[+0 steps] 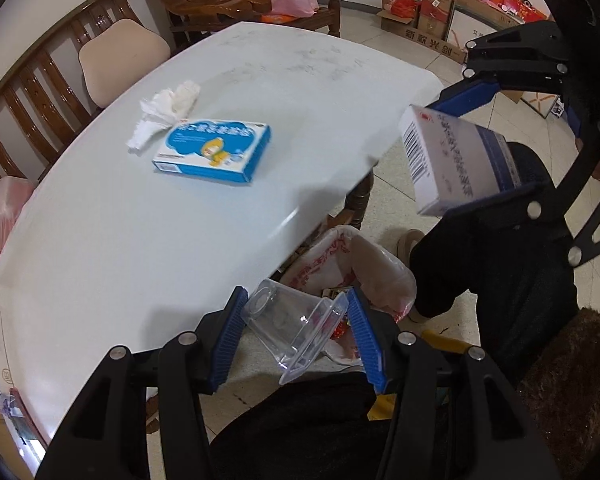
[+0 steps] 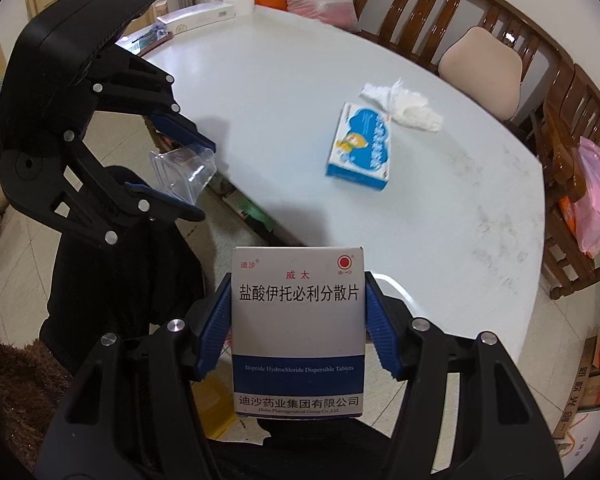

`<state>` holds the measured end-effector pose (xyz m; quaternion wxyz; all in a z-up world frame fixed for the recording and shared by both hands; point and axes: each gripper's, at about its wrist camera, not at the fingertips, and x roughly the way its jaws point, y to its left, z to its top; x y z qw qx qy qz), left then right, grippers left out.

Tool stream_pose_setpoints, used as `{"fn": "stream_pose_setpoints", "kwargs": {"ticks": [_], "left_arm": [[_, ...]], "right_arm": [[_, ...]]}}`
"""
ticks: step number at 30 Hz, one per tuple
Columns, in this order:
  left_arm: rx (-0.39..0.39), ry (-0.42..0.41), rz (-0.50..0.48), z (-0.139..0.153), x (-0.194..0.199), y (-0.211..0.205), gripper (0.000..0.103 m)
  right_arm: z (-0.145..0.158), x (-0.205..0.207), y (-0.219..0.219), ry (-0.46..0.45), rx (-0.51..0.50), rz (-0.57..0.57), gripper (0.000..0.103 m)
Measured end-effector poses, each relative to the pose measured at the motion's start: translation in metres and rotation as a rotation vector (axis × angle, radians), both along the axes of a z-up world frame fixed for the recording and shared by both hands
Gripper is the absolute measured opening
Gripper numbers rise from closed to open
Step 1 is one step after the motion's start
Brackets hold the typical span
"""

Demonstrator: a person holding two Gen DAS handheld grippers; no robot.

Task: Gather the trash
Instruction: 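Carry the plastic tray and white medicine box down over the trash bag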

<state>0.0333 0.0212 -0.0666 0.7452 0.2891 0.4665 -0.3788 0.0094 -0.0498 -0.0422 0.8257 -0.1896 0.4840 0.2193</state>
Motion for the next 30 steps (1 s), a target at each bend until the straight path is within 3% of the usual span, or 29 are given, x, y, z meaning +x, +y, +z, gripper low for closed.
{"fn": "stream_pose_setpoints", "kwargs": {"ticks": [8, 30], "left_arm": [[0.032, 0.006, -0.023, -0.028, -0.016, -0.010, 0.051], [0.045, 0.146, -0.044, -0.121, -0.018, -0.029, 0.051]], "right_arm": [[-0.029, -0.009, 0.003, 0.030, -0.012, 0.001, 0.061], [-0.117, -0.006, -0.003, 0.138, -0.003, -0.074, 0.061]]}}
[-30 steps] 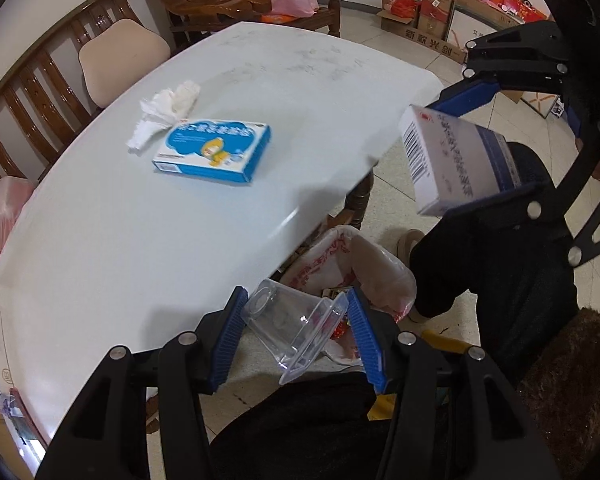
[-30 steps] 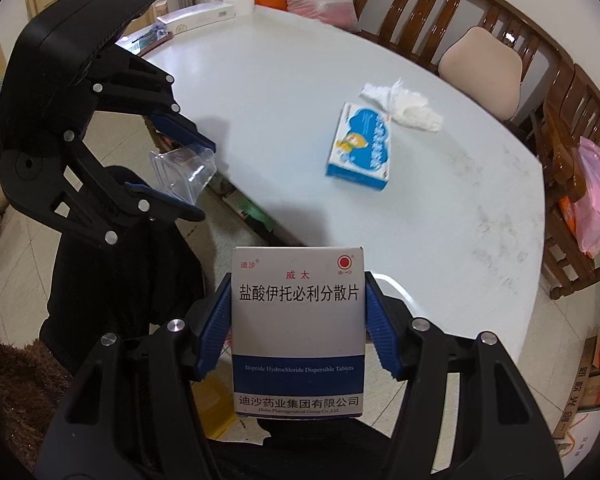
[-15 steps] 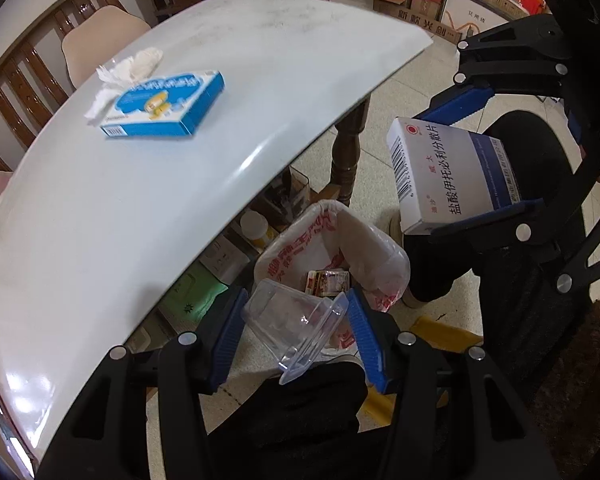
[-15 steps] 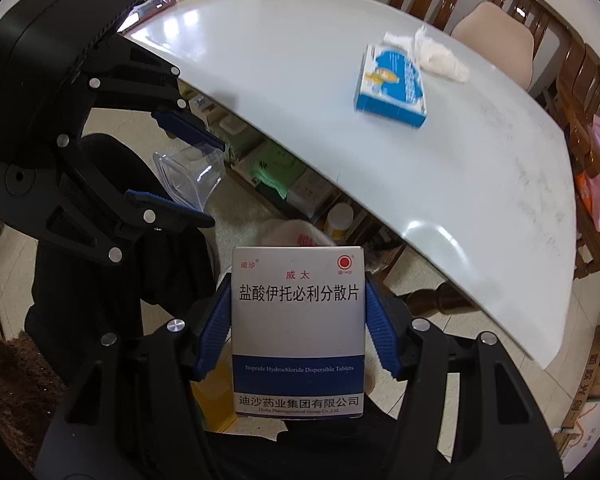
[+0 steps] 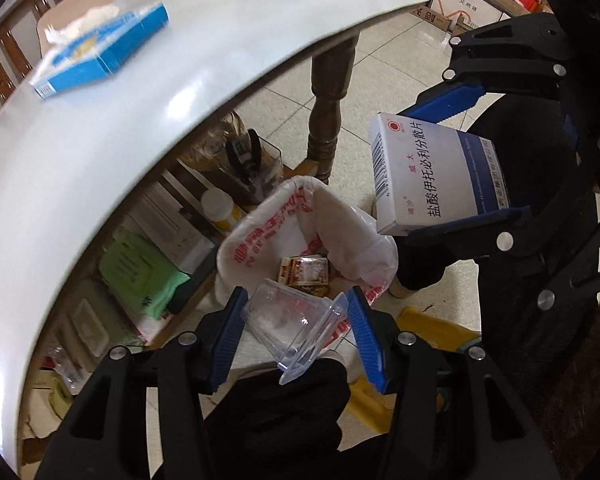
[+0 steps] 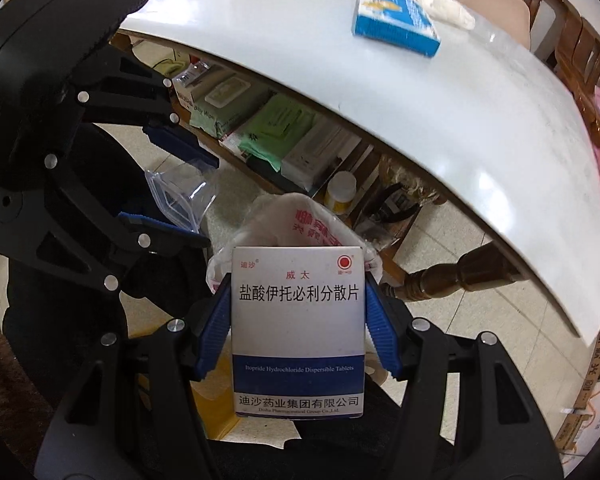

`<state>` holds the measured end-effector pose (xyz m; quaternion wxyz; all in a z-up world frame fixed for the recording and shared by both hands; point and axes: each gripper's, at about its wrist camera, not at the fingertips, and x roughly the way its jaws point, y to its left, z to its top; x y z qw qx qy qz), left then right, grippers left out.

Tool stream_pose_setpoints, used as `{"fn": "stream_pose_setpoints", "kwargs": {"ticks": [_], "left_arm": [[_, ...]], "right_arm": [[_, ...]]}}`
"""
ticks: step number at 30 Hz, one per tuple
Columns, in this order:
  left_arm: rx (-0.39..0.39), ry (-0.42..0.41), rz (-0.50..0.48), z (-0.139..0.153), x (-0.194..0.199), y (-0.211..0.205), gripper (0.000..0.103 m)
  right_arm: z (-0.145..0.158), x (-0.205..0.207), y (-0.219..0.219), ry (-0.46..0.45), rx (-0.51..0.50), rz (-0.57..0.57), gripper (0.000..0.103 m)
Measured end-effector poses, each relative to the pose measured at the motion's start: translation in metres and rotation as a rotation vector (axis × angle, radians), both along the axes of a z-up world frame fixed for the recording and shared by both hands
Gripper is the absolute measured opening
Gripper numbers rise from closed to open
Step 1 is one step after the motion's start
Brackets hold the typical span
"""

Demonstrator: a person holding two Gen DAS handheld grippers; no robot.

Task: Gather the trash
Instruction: 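Carry the plastic tray and white medicine box down over the trash bag, then open both tools to drop the tray and white box into the bag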

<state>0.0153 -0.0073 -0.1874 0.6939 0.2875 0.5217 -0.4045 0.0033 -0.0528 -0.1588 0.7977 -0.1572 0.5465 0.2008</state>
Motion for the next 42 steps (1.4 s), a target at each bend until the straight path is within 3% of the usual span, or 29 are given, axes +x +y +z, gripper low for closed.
{"fn": "stream_pose_setpoints", "kwargs": {"ticks": [9, 20, 33, 42], "left_arm": [[0.032, 0.060, 0.043, -0.051, 0.006, -0.006, 0.051], [0.050, 0.219, 0.150, -0.124, 0.026, -0.013, 0.051], [0.086, 0.317, 0.290, -0.186, 0.048, -0.022, 0.051], [0.113, 0.356, 0.322, -0.213, 0.053, -0.029, 0.051]], "right_arm": [[-0.040, 0.007, -0.006, 0.053, 0.006, -0.050, 0.061], [-0.105, 0.035, -0.018, 0.120, 0.018, -0.153, 0.061], [-0.184, 0.075, -0.029, 0.241, 0.003, -0.259, 0.061], [-0.215, 0.095, -0.028, 0.283, -0.002, -0.305, 0.061]]}}
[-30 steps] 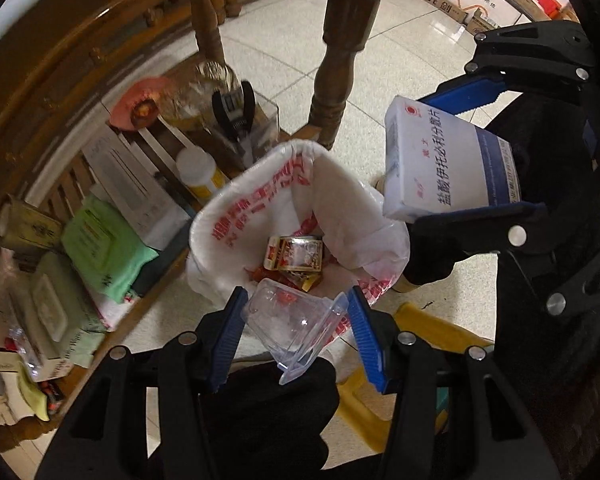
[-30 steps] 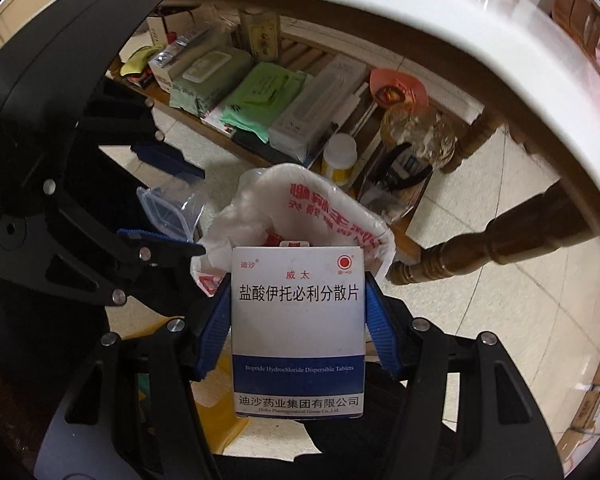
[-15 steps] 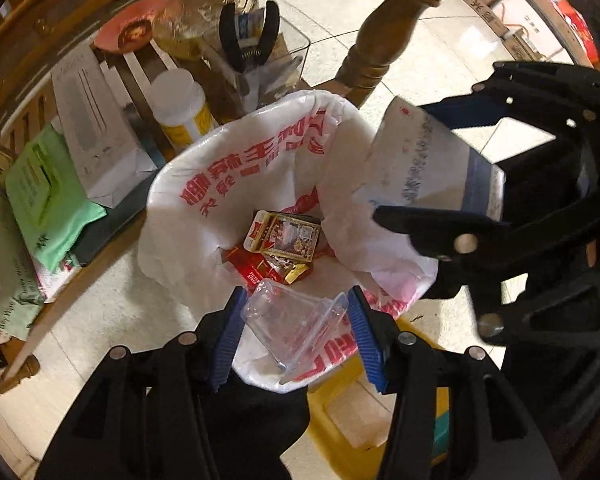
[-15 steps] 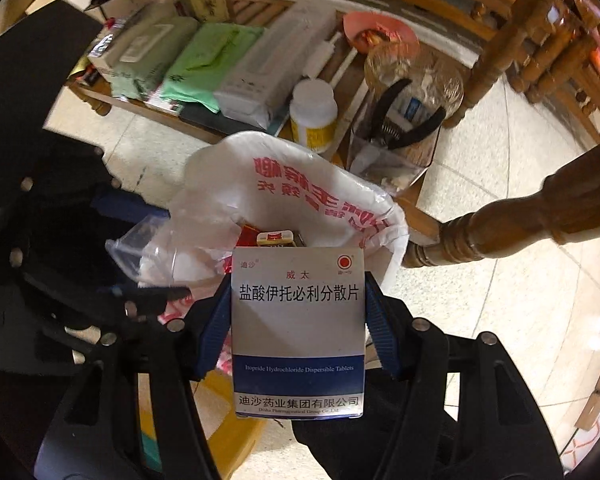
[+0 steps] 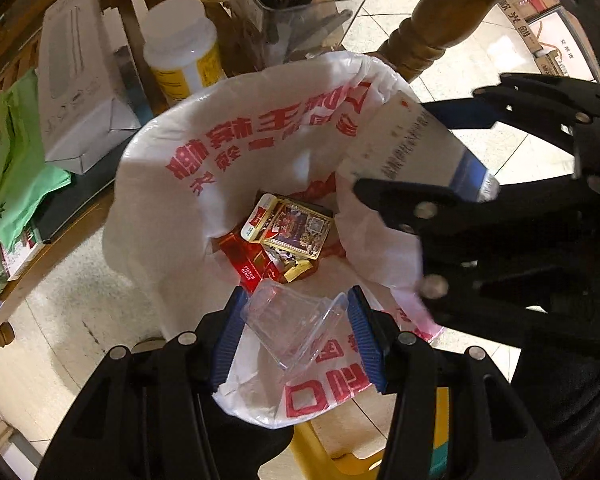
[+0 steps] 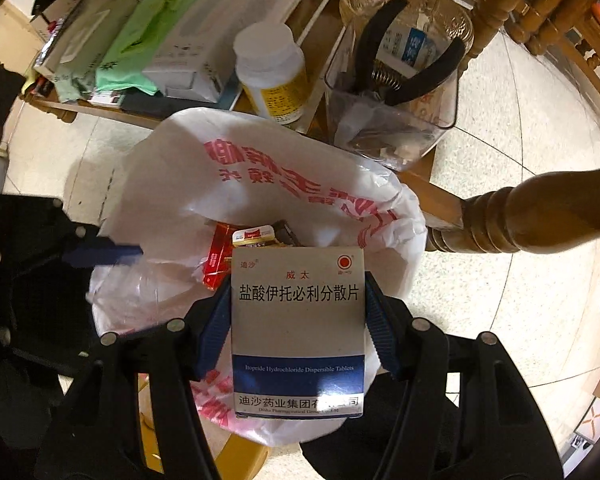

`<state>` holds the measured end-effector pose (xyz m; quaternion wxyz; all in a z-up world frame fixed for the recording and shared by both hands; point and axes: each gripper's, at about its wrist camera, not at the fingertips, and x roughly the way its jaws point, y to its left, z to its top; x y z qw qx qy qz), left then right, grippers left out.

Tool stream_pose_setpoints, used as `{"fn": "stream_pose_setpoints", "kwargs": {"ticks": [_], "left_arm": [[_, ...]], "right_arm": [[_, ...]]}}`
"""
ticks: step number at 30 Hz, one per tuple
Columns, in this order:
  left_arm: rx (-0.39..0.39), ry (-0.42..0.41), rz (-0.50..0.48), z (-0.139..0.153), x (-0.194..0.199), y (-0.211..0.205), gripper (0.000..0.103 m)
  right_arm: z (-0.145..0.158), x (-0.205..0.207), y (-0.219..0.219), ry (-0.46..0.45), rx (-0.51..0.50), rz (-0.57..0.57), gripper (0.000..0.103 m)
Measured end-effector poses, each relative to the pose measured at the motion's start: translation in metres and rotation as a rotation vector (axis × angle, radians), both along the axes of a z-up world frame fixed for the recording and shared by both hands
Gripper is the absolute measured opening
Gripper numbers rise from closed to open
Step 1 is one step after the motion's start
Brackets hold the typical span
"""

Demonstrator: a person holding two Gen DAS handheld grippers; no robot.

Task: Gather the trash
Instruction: 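Open both tools to drop the tray and white box into the bag, then raise both tools back over the table toward the tissue and blue box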

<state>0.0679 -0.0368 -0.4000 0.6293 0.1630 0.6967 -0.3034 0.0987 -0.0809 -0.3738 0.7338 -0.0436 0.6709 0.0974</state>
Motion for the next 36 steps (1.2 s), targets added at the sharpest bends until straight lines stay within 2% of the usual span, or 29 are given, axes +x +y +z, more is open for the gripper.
{"fn": "stream_pose_setpoints", "kwargs": {"ticks": [3, 9, 10, 11, 12, 22, 24, 29, 31, 32, 36], "left_arm": [[-0.012, 0.017, 0.020, -0.005, 0.003, 0.000, 0.051], [0.016, 0.035, 0.018, -0.015, 0.004, -0.003, 0.053], [0.023, 0.050, 0.020, -0.017, 0.005, -0.003, 0.060], [0.024, 0.061, 0.029, -0.019, 0.006, -0.003, 0.063], [0.022, 0.062, 0.036, -0.020, 0.006, -0.002, 0.066], [0.025, 0.028, 0.049, -0.011, 0.009, 0.001, 0.069], [0.029, 0.017, 0.052, -0.006, 0.008, 0.003, 0.072], [0.084, -0.051, 0.085, 0.022, 0.000, 0.011, 0.072], [0.101, -0.086, 0.090, 0.042, -0.009, 0.011, 0.072], [0.104, -0.102, 0.098, 0.050, -0.013, 0.014, 0.072], [0.042, -0.165, 0.160, 0.109, -0.043, 0.036, 0.074]], "right_arm": [[-0.006, 0.002, 0.000, 0.010, 0.013, -0.005, 0.061], [-0.008, 0.002, 0.004, 0.012, 0.028, 0.004, 0.061], [-0.008, 0.003, 0.004, 0.006, 0.028, 0.003, 0.068], [-0.008, 0.003, 0.004, -0.003, 0.018, -0.001, 0.080], [-0.008, 0.004, 0.004, -0.009, 0.010, -0.004, 0.081], [-0.006, 0.005, -0.004, -0.003, 0.018, -0.020, 0.081], [-0.005, 0.004, -0.004, -0.004, 0.018, -0.025, 0.081], [0.007, -0.008, -0.004, 0.008, 0.036, -0.039, 0.081], [0.024, -0.020, -0.004, -0.001, 0.041, -0.034, 0.082], [0.030, -0.024, -0.004, 0.002, 0.043, -0.028, 0.086], [0.082, -0.062, 0.000, -0.043, 0.037, 0.059, 0.087]]}}
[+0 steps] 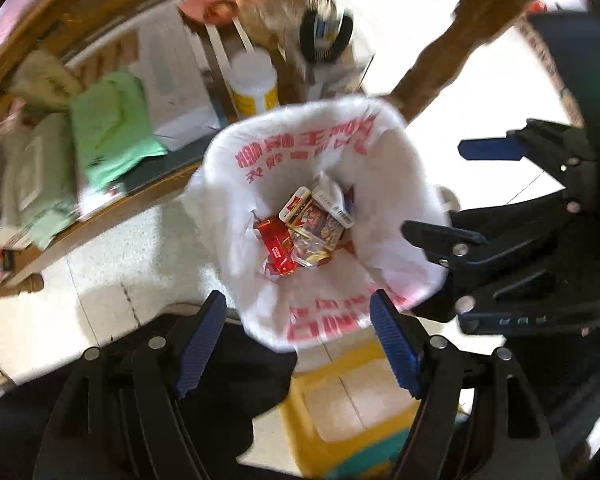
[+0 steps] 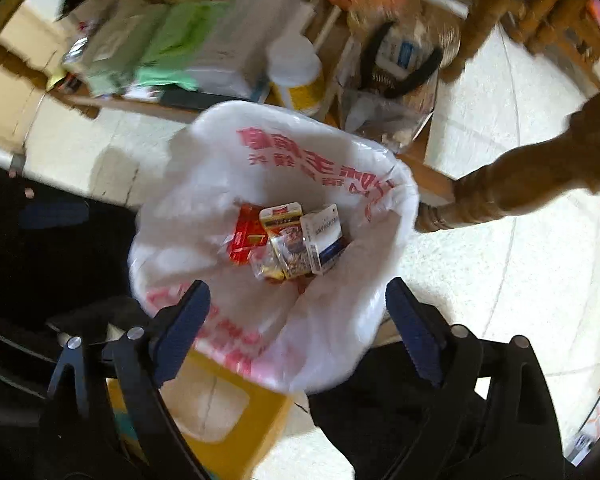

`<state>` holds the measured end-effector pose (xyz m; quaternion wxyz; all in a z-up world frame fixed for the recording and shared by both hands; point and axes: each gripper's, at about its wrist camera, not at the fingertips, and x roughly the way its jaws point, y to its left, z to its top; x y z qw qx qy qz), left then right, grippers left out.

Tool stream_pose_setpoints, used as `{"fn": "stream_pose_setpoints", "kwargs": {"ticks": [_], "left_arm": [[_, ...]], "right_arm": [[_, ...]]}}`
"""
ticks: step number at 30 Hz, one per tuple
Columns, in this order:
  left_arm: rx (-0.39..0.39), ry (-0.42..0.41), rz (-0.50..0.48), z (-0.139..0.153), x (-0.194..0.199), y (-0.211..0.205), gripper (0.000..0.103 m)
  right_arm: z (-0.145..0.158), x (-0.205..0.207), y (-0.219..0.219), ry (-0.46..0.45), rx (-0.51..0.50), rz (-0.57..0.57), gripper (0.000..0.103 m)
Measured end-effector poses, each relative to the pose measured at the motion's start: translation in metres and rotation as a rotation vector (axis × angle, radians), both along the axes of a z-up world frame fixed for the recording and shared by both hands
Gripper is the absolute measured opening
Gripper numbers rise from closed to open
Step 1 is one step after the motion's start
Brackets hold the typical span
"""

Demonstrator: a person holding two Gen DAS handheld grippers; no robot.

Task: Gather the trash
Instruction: 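Raise both tools back over the table toward the tissue and blue box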

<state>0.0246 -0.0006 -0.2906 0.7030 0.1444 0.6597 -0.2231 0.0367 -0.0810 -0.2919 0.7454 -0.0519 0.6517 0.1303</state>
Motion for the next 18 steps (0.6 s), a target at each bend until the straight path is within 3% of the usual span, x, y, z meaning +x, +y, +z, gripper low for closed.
{"fn": "stream_pose_setpoints", "kwargs": {"ticks": [5, 8, 10, 13, 16, 18], "left_arm": [[0.034, -0.112, 0.023, 0.083, -0.018, 0.016, 0.082], [0.017, -0.178, 0.025, 0.149, -0.016, 0.015, 0.085], [-0.010, -0.212, 0.039, 0.185, -0.013, 0.016, 0.093], [-0.062, -0.243, 0.048, 0.237, 0.001, 0.012, 0.094], [-0.032, -0.318, 0.064, 0.285, 0.014, 0.002, 0.094], [-0.031, -0.325, 0.062, 0.310, 0.027, -0.004, 0.095]], "right_arm": [[0.080, -0.034, 0.005, -0.072, 0.040, 0.104, 0.087], [0.147, -0.037, 0.002, -0.157, 0.045, 0.153, 0.092], [0.203, -0.030, -0.003, -0.245, 0.055, 0.168, 0.093], [0.268, -0.012, -0.011, -0.348, 0.070, 0.169, 0.097], [0.325, 0.010, -0.018, -0.406, 0.096, 0.170, 0.097], [0.358, 0.027, -0.021, -0.432, 0.116, 0.172, 0.097]]}}
